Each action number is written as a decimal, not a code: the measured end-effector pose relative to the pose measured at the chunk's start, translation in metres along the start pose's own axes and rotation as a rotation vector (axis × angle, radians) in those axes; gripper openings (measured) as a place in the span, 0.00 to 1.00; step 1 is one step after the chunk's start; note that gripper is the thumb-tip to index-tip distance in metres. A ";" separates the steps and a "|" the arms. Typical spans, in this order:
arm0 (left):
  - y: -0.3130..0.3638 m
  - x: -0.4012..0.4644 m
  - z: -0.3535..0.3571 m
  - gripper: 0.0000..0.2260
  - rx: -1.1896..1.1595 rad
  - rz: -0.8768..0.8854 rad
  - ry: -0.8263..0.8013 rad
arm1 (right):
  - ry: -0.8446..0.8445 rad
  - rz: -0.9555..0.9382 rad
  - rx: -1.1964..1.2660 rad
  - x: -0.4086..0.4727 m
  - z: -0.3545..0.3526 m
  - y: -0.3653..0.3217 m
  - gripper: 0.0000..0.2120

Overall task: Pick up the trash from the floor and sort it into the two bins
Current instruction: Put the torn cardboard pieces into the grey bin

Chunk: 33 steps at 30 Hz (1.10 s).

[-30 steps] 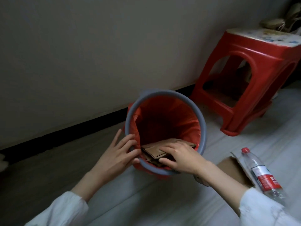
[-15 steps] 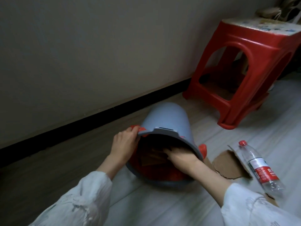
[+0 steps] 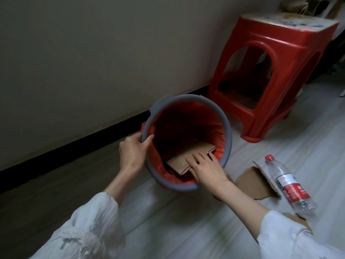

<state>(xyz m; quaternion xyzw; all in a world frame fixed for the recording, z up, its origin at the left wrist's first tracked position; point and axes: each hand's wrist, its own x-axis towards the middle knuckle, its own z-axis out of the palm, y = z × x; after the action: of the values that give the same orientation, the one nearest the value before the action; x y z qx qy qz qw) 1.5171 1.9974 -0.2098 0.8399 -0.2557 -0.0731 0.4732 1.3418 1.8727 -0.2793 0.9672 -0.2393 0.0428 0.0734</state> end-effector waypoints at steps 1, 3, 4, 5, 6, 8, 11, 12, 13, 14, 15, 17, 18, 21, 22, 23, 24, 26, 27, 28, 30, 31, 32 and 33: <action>0.001 0.001 -0.002 0.08 -0.012 -0.007 0.004 | 0.004 -0.005 0.004 0.004 -0.001 0.000 0.22; 0.003 0.001 -0.007 0.07 -0.028 -0.007 0.013 | 0.005 -0.011 0.005 0.015 -0.002 -0.003 0.22; 0.004 0.001 -0.008 0.06 -0.032 -0.006 0.015 | -0.013 -0.008 0.002 0.020 -0.001 -0.006 0.20; 0.005 0.000 -0.010 0.06 -0.035 -0.003 0.017 | -0.022 -0.005 -0.019 0.024 -0.001 -0.009 0.18; 0.006 -0.001 -0.010 0.05 -0.037 -0.002 0.017 | -0.014 -0.010 -0.029 0.028 0.000 -0.012 0.14; 0.009 -0.003 -0.010 0.04 -0.037 0.006 0.021 | -0.013 -0.019 -0.041 0.033 0.003 -0.016 0.03; 0.012 -0.003 -0.006 0.05 -0.031 0.007 0.051 | -0.022 -0.014 0.006 0.039 0.004 -0.022 0.01; 0.014 -0.003 -0.005 0.06 -0.028 0.006 0.066 | -0.049 0.014 0.029 0.039 0.004 -0.022 0.06; 0.015 -0.002 -0.003 0.08 -0.027 0.008 0.083 | -0.111 0.061 0.085 0.038 0.000 -0.023 0.10; 0.016 -0.001 -0.001 0.10 -0.027 0.008 0.101 | -0.154 0.103 0.146 0.039 0.002 -0.022 0.13; 0.018 -0.001 0.002 0.11 -0.026 0.008 0.116 | -0.202 0.126 0.204 0.039 0.001 -0.021 0.16; 0.022 -0.003 0.007 0.13 -0.035 0.002 0.128 | -0.204 0.155 0.369 0.037 -0.010 -0.018 0.21; 0.024 -0.004 0.009 0.13 -0.048 -0.002 0.133 | -0.164 0.158 0.455 0.034 -0.022 -0.017 0.22; 0.028 -0.003 0.012 0.14 -0.068 -0.022 0.159 | 0.041 0.063 0.567 0.018 -0.045 -0.012 0.24; 0.029 -0.001 0.012 0.14 -0.070 -0.031 0.169 | 0.109 -0.005 0.592 0.008 -0.050 -0.010 0.26; 0.030 0.001 0.013 0.14 -0.079 -0.039 0.176 | 0.157 -0.080 0.582 -0.002 -0.050 -0.008 0.27; 0.032 0.002 0.015 0.14 -0.088 -0.040 0.180 | 0.169 -0.133 0.548 -0.013 -0.047 -0.008 0.26; 0.036 0.000 0.018 0.14 -0.085 -0.034 0.155 | 0.152 -0.142 0.489 -0.027 -0.035 -0.007 0.20; 0.037 -0.004 0.021 0.15 -0.080 -0.027 0.123 | 0.171 -0.127 0.489 -0.029 -0.031 -0.006 0.19; 0.038 -0.010 0.024 0.16 -0.071 -0.002 0.088 | 0.193 -0.109 0.499 -0.027 -0.030 -0.005 0.18; 0.035 -0.025 0.028 0.21 -0.015 0.117 0.033 | 0.265 -0.066 0.504 -0.019 -0.033 -0.003 0.17; 0.032 -0.032 0.030 0.24 0.032 0.188 0.021 | 0.291 -0.044 0.510 -0.014 -0.036 -0.004 0.17; 0.029 -0.037 0.031 0.25 0.098 0.249 0.017 | 0.305 -0.025 0.519 -0.009 -0.039 -0.005 0.17; 0.027 -0.039 0.031 0.25 0.179 0.293 0.017 | 0.304 -0.015 0.531 -0.004 -0.042 -0.007 0.18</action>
<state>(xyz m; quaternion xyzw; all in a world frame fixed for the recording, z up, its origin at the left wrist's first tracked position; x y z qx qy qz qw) 1.4624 1.9818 -0.2088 0.8331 -0.3768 0.0270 0.4041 1.3397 1.8878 -0.2396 0.9369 -0.1990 0.2474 -0.1466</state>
